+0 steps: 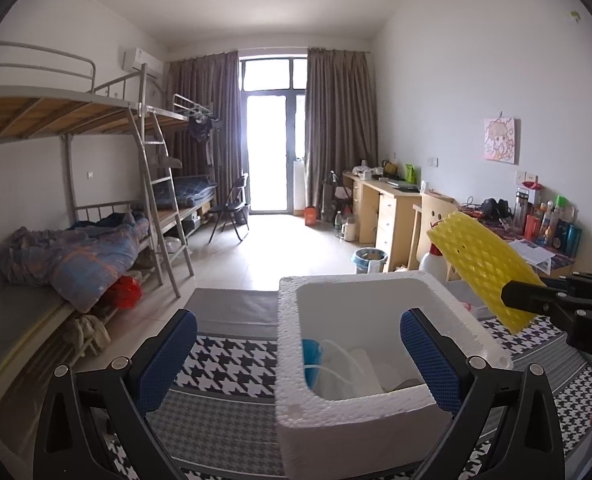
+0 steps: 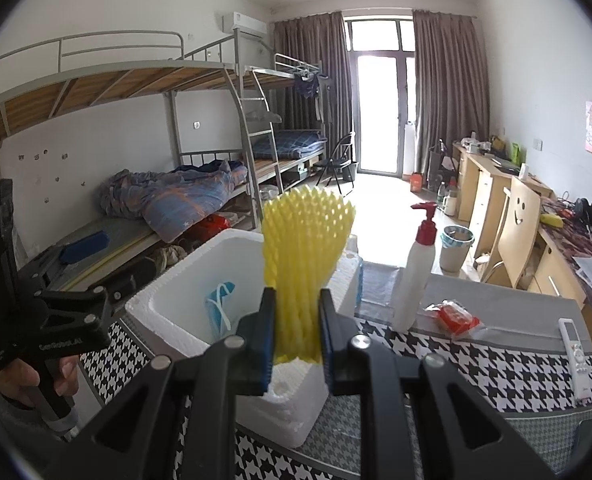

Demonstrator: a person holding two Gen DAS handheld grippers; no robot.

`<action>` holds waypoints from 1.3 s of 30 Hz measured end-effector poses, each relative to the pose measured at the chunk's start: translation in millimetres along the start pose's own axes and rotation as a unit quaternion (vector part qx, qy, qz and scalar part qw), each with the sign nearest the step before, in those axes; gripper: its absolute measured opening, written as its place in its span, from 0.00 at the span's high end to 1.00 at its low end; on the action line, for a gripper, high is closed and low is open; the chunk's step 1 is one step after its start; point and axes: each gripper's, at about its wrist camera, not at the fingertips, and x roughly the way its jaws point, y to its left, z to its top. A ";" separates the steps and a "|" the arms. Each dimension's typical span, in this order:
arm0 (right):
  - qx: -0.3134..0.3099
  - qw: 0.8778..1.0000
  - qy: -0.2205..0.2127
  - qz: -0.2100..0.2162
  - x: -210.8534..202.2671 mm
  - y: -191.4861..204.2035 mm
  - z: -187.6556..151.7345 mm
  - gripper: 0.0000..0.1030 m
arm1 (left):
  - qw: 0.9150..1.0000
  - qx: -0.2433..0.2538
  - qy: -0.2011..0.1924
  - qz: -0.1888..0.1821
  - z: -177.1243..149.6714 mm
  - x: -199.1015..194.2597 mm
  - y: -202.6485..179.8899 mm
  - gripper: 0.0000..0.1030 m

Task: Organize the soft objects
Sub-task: 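Open the right tool to drop the yellow net into the foam box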

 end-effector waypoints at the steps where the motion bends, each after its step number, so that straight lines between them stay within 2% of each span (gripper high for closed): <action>1: 0.000 1.000 0.001 0.002 2.0 0.5 1.2 0.78 | 1.000 -0.001 0.000 0.002 -0.2 -0.6 1.6 0.01; 8: -0.010 1.000 0.007 0.010 13.7 5.8 5.0 0.78 | 1.000 -0.006 0.000 0.023 -3.3 -4.2 19.0 0.01; 23: -0.003 0.999 0.024 0.026 34.2 15.1 8.6 0.77 | 0.999 -0.017 0.003 0.043 -8.0 -9.6 38.9 0.01; 24: -0.003 0.999 0.027 0.026 36.3 16.5 8.9 0.75 | 0.999 -0.017 0.003 0.045 -8.4 -10.1 38.5 0.01; 26: -0.006 0.999 0.033 0.027 41.1 19.2 9.2 0.56 | 0.999 -0.020 0.003 0.047 -8.5 -10.7 40.2 0.01; 27: -0.010 0.999 0.038 0.025 43.4 21.1 8.4 0.35 | 0.999 -0.022 0.002 0.048 -8.9 -11.7 41.7 0.01; 28: -0.014 0.999 0.039 0.020 45.4 22.6 9.0 0.21 | 0.999 -0.023 0.003 0.049 -8.4 -11.6 42.5 0.01; 30: -0.026 0.999 0.031 0.007 44.2 26.6 6.7 0.18 | 0.998 -0.023 0.003 0.050 -8.7 -11.8 43.4 0.01; 39: -0.008 0.999 0.026 0.020 38.0 22.8 9.0 0.17 | 0.998 -0.030 0.003 0.054 -9.7 -14.0 48.6 0.01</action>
